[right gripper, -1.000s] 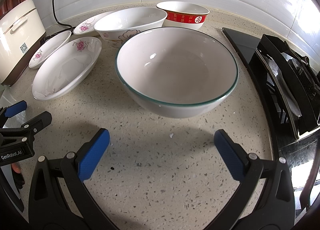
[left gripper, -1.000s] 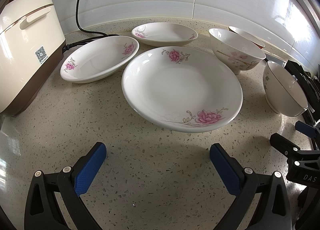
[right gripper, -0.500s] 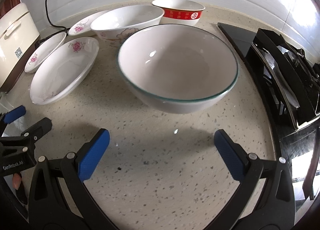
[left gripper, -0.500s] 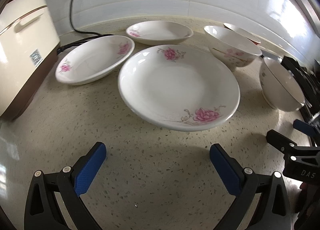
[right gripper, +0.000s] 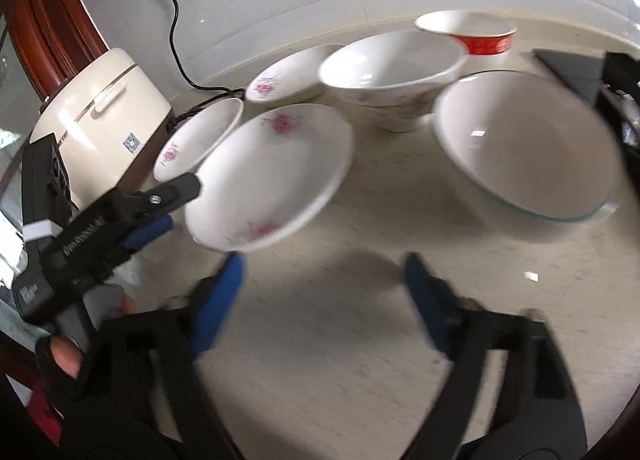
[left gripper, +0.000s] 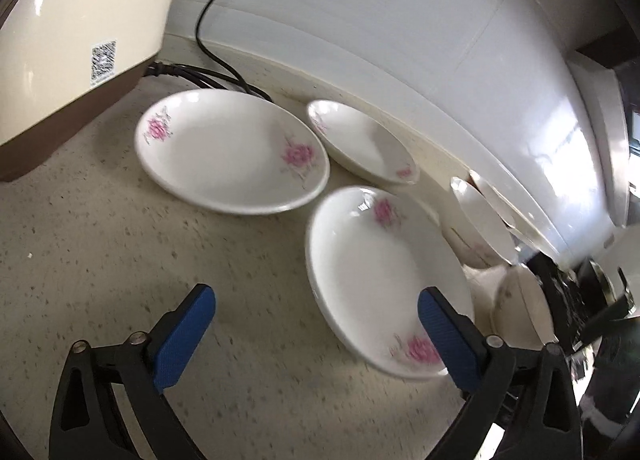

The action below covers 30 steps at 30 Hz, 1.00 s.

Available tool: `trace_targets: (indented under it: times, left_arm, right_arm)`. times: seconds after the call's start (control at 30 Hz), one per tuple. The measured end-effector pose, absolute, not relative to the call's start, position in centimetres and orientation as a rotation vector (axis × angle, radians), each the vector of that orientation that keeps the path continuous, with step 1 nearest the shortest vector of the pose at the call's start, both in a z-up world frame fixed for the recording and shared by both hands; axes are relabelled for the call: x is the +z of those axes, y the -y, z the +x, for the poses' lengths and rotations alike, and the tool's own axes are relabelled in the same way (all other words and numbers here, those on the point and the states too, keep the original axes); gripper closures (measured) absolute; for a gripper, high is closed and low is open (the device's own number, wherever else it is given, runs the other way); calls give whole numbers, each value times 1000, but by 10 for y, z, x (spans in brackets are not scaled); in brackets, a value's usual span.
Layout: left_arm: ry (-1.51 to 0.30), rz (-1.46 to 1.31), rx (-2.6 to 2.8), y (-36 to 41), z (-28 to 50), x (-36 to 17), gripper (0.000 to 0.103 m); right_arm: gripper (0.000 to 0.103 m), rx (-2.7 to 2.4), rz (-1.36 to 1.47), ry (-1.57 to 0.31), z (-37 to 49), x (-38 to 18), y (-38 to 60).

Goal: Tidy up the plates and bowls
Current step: 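Reach the large pink-flower plate and close both grippers on its rim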

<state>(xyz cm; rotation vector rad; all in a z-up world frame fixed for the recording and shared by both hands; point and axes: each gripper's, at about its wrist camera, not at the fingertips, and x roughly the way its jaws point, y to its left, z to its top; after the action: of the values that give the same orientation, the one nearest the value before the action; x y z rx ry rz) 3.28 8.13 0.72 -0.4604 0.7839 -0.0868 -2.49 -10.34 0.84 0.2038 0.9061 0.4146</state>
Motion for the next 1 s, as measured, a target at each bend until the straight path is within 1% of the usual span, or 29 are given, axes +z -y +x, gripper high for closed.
trace_targets:
  times: [0.1,0.13,0.2,0.27,0.37,0.43,0.47,0.53,0.57,0.6,0.7,0.9,1.0]
  left_arm:
    - [-775,-461,-47,-80,41,7,9]
    - [-773,-462,-42,-81,42,7,9]
    - [-775,-446,-26,-78,47,7,13]
    - [-779,-429,-20,-78,51,7,13]
    - [-790,-394,8,-72,59,7,16]
    - [-804,-361,18,-66,60,8,17]
    - [-810,-345,28,-64,61,7,22]
    - [-816,-328,56,-63,62,7,45]
    - [-816,-347,56,-67,60,6,71]
    - [-821,-380,35,-71,61,4,85]
    - [-810,-460,-14,-83,58,1,89]
    - [-809,-464,-32,-82,46,1,90]
    - [-778,-460,-38,-80,34,7,90]
  right_arm:
    - [38,380,277,-878,-13,9,98]
    - [41,367,296,-875,-9,8,97]
    - [44,348,342,-873,-1,7,97]
    - [44,348,375,-875,3,5,97]
    - [44,343,387,-870,11,5,92]
    - [49,343,379,-868,15,5,89]
    - [52,339,372,-869,19,6,87]
    - [76,312,350,-874,21,5,84]
    - [81,293,351,-880,22,4,86]
    - [84,302,376,-883,21,2,90]
    - [85,313,394,-879,19,1,95]
    - [85,305,379,-822,5,8,99]
    - [85,305,370,-802,-2,11,98]
